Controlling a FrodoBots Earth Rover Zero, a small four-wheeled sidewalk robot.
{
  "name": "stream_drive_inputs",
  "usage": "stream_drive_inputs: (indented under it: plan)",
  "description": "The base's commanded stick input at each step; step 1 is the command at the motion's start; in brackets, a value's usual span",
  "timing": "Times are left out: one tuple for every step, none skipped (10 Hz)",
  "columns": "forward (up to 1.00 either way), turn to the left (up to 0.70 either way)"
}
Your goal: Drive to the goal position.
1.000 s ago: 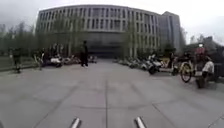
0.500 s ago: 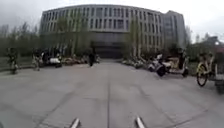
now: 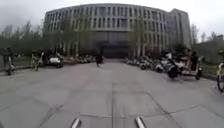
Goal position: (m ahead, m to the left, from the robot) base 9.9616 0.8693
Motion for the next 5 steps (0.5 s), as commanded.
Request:
stream_drive_inputs:
  plan:
    - [1.0,-0.34]
    - [1.0,-0.01]
    - [1.0,0.06]
    - [1.0,0.06]
    - [1.0,0.06]
